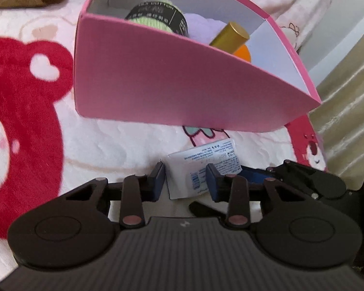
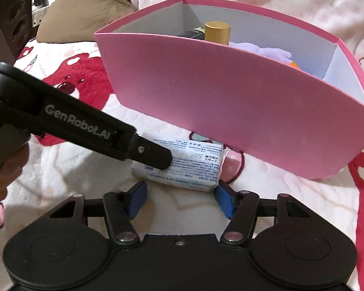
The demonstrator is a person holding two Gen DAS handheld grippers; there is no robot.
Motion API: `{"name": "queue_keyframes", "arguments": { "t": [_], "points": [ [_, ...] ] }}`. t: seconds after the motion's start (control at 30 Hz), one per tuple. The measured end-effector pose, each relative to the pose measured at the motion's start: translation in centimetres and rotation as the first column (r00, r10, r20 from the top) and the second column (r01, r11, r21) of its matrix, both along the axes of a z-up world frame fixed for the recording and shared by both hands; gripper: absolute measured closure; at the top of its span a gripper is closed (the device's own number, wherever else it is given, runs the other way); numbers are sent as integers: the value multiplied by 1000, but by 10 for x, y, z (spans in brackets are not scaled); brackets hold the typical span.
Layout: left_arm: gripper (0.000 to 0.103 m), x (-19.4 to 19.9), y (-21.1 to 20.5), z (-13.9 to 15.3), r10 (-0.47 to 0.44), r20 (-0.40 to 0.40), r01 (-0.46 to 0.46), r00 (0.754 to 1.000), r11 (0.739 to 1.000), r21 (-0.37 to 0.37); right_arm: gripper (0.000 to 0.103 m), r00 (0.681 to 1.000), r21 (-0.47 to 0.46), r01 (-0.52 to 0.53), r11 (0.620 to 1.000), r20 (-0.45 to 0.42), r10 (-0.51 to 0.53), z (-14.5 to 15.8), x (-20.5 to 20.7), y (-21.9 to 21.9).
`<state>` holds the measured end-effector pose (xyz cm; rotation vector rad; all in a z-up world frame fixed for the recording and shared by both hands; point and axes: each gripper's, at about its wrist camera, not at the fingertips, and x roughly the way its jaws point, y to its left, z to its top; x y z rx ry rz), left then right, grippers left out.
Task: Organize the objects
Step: 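Close the left gripper on the white tube box, then lift the white tube box with the left gripper over the pink box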
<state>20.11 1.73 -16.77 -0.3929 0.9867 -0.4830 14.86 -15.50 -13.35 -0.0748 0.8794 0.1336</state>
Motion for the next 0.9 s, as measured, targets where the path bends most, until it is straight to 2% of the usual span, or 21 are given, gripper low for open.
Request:
{"name": "queue_keyframes", "arguments": {
  "t": [0.23,0.43,0.9],
  "points": [
    [67,-12,-2,0,-36,-36,35,999,999,-22,24,1000,-29,17,999,2,-17,4,-19,12],
    [67,-28,-3,14,-54,-15,54,998,998,-28,24,999,-48,41,998,39,-39,14,-45,21],
    [66,-65,-3,80,-101,52,102,994,994,-32,24,991,-65,68,996,124,-60,72,-72,27]
  ]
}}
